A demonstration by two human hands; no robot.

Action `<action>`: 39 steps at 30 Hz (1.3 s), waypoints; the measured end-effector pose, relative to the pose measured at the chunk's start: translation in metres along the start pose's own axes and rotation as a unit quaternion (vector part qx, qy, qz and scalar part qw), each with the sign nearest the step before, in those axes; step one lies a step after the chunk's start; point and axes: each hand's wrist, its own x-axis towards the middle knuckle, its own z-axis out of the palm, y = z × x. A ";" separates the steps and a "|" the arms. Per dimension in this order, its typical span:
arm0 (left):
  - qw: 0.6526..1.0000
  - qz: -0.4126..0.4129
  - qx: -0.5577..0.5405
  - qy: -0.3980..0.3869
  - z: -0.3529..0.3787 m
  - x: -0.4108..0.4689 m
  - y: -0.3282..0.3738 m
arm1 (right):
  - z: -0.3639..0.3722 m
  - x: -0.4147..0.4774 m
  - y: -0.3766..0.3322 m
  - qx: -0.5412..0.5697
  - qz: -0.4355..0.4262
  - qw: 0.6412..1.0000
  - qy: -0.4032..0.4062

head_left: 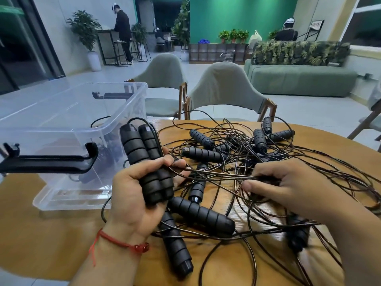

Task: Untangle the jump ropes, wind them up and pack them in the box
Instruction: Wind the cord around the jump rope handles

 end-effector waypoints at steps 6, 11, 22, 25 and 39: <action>1.000 0.009 -0.001 -0.021 -0.012 0.006 -0.003 | -0.002 -0.001 -0.003 0.034 0.007 0.999 0.031; 0.935 0.097 0.336 0.066 -0.024 0.012 -0.012 | 0.009 0.001 -0.016 0.050 -0.071 0.993 0.075; 0.707 0.018 0.703 -0.072 0.010 -0.017 -0.018 | 0.031 0.010 -0.051 0.102 -0.137 0.969 0.178; 0.665 0.039 0.738 -0.113 0.012 -0.020 -0.026 | 0.038 0.009 -0.064 0.102 -0.169 0.969 0.151; 0.645 0.194 0.698 -0.243 0.014 -0.038 -0.034 | -0.003 0.006 -0.017 0.228 -0.044 0.972 -0.029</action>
